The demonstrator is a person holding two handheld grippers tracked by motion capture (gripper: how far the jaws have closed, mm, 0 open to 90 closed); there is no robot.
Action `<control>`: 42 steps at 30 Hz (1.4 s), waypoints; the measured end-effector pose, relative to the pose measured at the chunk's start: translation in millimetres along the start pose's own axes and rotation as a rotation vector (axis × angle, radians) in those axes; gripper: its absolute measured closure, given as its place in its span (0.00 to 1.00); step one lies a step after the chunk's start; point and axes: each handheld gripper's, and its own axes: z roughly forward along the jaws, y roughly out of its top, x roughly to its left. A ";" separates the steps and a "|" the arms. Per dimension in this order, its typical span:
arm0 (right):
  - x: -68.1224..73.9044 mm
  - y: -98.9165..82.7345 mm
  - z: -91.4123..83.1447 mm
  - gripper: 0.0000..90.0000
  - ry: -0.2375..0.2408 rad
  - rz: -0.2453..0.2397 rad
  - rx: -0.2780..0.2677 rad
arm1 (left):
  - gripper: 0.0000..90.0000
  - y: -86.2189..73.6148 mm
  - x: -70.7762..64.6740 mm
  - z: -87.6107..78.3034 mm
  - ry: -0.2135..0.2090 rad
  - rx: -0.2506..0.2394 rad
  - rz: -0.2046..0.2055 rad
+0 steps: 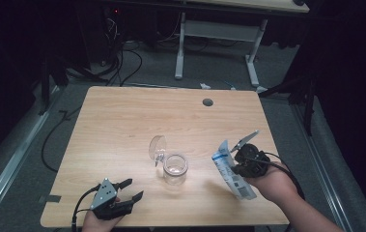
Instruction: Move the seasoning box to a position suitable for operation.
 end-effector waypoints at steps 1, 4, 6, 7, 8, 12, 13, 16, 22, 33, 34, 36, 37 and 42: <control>-0.1 1.1 -0.9 1.00 -0.004 -0.006 0.004 | 0.42 0.0 -0.9 0.4 -0.002 -0.002 0.000; 0.2 3.7 -4.0 1.00 -0.007 -0.006 0.009 | 0.42 0.3 -4.0 1.4 -0.012 -0.001 0.011; 0.2 4.7 -5.6 1.00 -0.004 -0.002 0.003 | 0.41 0.5 -8.1 2.9 -0.019 -0.001 0.022; 0.4 5.0 -6.4 1.00 -0.006 -0.001 0.005 | 0.41 0.7 -10.3 3.9 -0.023 -0.003 0.026; 0.7 5.1 -6.9 1.00 -0.006 0.001 0.005 | 0.41 0.8 -12.9 4.8 -0.030 -0.003 0.028; 1.4 5.2 -7.3 1.00 -0.003 0.000 0.010 | 0.40 1.3 -22.5 9.4 -0.051 0.004 0.055; 1.4 5.3 -7.2 1.00 -0.002 -0.004 0.010 | 0.40 1.4 -25.6 11.0 -0.057 0.004 0.061; 2.9 5.7 -7.1 1.00 0.004 -0.003 0.014 | 0.39 2.0 -31.6 13.7 -0.072 0.006 0.071; 2.1 6.7 -6.5 1.00 0.010 -0.002 0.022 | 0.38 2.2 -38.3 17.7 -0.104 0.009 0.083; 1.8 7.1 -0.9 1.00 0.024 0.001 0.057 | 0.36 1.6 -42.2 18.2 -0.111 0.009 0.109; 1.8 7.1 -0.9 1.00 0.024 0.001 0.057 | 0.35 1.6 -42.2 18.2 -0.111 0.009 0.109; 2.3 7.1 -0.9 1.00 0.023 -0.002 0.061 | 0.34 2.3 -44.2 19.6 -0.116 0.002 0.103; 2.9 7.3 -1.6 1.00 0.024 -0.002 0.063 | 0.33 3.0 -45.0 20.5 -0.116 0.003 0.106; 4.7 7.5 -10.2 1.00 0.020 0.001 0.040 | 0.33 10.0 -57.5 31.0 -0.145 0.015 0.117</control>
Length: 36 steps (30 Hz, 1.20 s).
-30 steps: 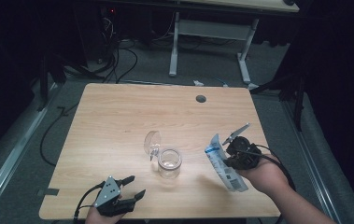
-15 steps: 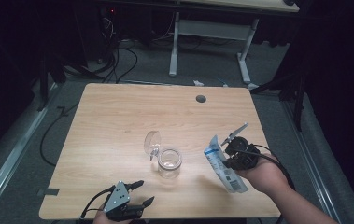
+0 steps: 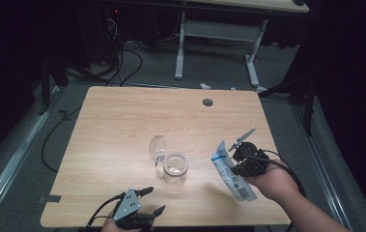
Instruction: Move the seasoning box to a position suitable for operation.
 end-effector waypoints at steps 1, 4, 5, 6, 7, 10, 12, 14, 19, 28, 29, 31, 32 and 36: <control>2.0 0.4 -5.8 1.00 -0.004 -0.003 -0.008 | 0.33 1.3 -2.9 2.1 -0.003 0.007 0.010; 3.8 0.7 -11.8 1.00 -0.004 -0.004 -0.020 | 0.33 3.1 -10.1 8.2 -0.007 0.006 0.014; 5.6 1.1 -16.1 1.00 -0.003 0.002 -0.026 | 0.33 4.0 -12.4 10.9 -0.011 0.005 0.014; 5.6 1.1 -16.1 1.00 -0.003 0.002 -0.026 | 0.33 4.5 -13.8 12.7 -0.012 0.005 0.014; 6.3 1.2 -17.2 1.00 -0.004 0.000 -0.025 | 0.33 5.2 -15.6 15.9 -0.021 0.005 0.016; 9.9 2.5 -19.2 1.00 -0.003 -0.010 -0.018 | 0.32 6.5 -20.5 24.6 -0.039 -0.003 0.019; 12.1 3.4 -18.2 1.00 0.002 -0.011 -0.016 | 0.32 7.6 -23.7 30.6 -0.051 -0.010 0.016; 13.4 4.5 -16.3 1.00 0.009 -0.014 -0.009 | 0.32 9.0 -27.8 37.9 -0.062 -0.016 0.015; 16.2 8.2 -11.1 1.00 0.015 -0.014 0.012 | 0.31 12.8 -32.8 50.4 -0.072 -0.029 -0.002; 21.6 19.7 -8.7 1.00 0.024 -0.036 0.003 | 0.30 24.7 -34.6 67.1 -0.077 -0.013 0.006; 22.6 20.9 -9.1 1.00 0.021 -0.040 0.003 | 0.30 25.3 -35.3 69.6 -0.078 -0.010 0.012; 24.7 23.2 -9.7 1.00 0.023 -0.046 0.000 | 0.30 26.6 -36.9 73.7 -0.081 -0.003 0.019; 25.8 24.1 -10.1 1.00 0.025 -0.047 -0.002 | 0.30 27.2 -37.4 75.1 -0.086 -0.002 0.020; 30.1 27.5 -12.4 1.00 0.031 -0.051 -0.006 | 0.30 29.7 -41.4 80.6 -0.093 -0.008 0.024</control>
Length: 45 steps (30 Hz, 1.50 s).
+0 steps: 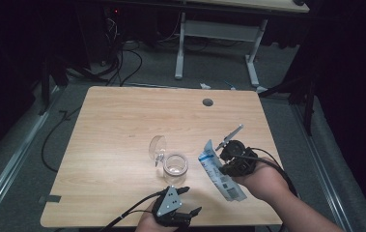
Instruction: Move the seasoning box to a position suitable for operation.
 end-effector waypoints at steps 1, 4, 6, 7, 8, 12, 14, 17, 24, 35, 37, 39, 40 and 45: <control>0.4 0.5 -0.3 1.00 -0.002 -0.001 0.002 | 0.30 0.8 -0.8 1.4 -0.001 0.001 0.005; 4.4 3.8 -1.9 1.00 -0.005 -0.010 -0.002 | 0.29 2.9 -2.3 5.2 -0.006 0.002 0.008; 6.9 5.9 -2.9 1.00 -0.003 -0.016 -0.006 | 0.28 5.0 -3.5 8.4 -0.012 0.006 0.009; 8.5 7.1 -3.6 1.00 -0.005 -0.015 -0.005 | 0.28 5.8 -4.0 9.9 -0.016 0.006 0.011; 10.0 8.2 -3.8 1.00 -0.003 -0.015 -0.007 | 0.28 6.6 -4.6 11.5 -0.019 0.009 0.011; 16.5 14.1 -4.2 1.00 -0.001 -0.036 -0.006 | 0.26 9.3 -6.9 17.7 -0.026 0.009 0.013; 19.7 17.2 -4.3 1.00 0.000 -0.039 -0.005 | 0.26 10.7 -7.2 20.7 -0.026 0.007 0.008; 23.1 21.3 -3.2 1.00 0.006 -0.049 -0.009 | 0.25 12.1 -6.4 25.4 -0.034 0.012 -0.005; 32.4 33.0 -0.9 1.00 0.018 -0.067 -0.008 | 0.23 15.6 -5.3 34.5 -0.033 0.027 -0.012; 39.4 39.4 1.3 1.00 0.036 -0.082 -0.023 | 0.35 18.5 -5.7 31.9 0.014 -0.004 -0.010; 38.2 38.2 1.0 1.00 0.038 -0.078 -0.025 | 0.40 18.1 -6.6 31.4 0.017 0.001 -0.004; 37.4 37.1 -0.2 1.00 0.037 -0.071 -0.029 | 0.44 18.0 -7.7 30.8 0.025 -0.004 0.004; 36.5 36.6 -0.8 1.00 0.035 -0.070 -0.031 | 0.45 18.4 -7.6 30.6 0.025 -0.005 0.002; 32.7 34.4 -0.8 1.00 0.039 -0.066 -0.039 | 0.49 19.6 -9.8 29.3 0.023 0.001 0.015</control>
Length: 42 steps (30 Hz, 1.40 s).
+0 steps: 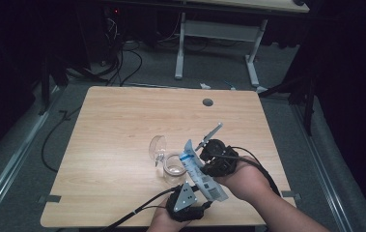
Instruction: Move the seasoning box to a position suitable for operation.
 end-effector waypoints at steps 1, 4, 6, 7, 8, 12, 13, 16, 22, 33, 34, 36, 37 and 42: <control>-0.2 -0.1 0.1 1.00 -0.003 0.001 0.003 | 0.50 0.4 -1.1 -0.5 0.002 0.001 0.009; -1.0 -0.3 0.7 1.00 -0.002 0.005 0.007 | 0.51 1.1 -2.9 -1.9 0.007 0.006 0.023; -0.7 0.1 0.8 1.00 -0.004 0.003 0.010 | 0.52 1.6 -3.8 -3.1 0.009 0.006 0.022; -0.6 0.4 0.8 1.00 -0.005 0.001 0.012 | 0.52 1.9 -4.4 -3.9 0.009 0.005 0.024; -1.0 0.8 0.6 1.00 -0.006 -0.005 0.013 | 0.52 2.3 -5.5 -4.7 0.012 0.000 0.025; -1.5 2.3 0.6 1.00 -0.005 0.001 0.018 | 0.54 3.4 -7.9 -7.6 0.014 -0.005 0.033; -1.7 3.0 0.8 1.00 -0.005 -0.009 0.020 | 0.54 3.5 -8.1 -8.1 0.014 -0.005 0.033; -0.5 5.2 1.5 1.00 -0.006 -0.014 0.024 | 0.55 4.2 -8.6 -10.0 0.021 -0.007 0.035; -1.9 11.9 2.4 1.00 -0.006 -0.026 0.023 | 0.55 6.5 -6.8 -13.1 0.027 -0.014 0.022; -2.7 18.6 11.1 1.00 -0.001 -0.044 0.040 | 0.56 4.7 -4.5 -13.5 0.020 0.000 0.011; -2.6 18.8 11.3 1.00 -0.003 -0.045 0.041 | 0.56 4.7 -4.7 -13.6 0.020 0.000 0.012; -2.0 19.2 11.8 1.00 -0.001 -0.047 0.039 | 0.56 5.2 -4.9 -13.8 0.016 0.001 0.012; -1.4 19.4 11.9 1.00 0.000 -0.046 0.040 | 0.56 5.5 -5.1 -13.9 0.015 0.000 0.013; -0.7 20.5 11.9 1.00 -0.001 -0.054 0.041 | 0.56 7.6 -6.3 -14.0 0.012 0.000 0.009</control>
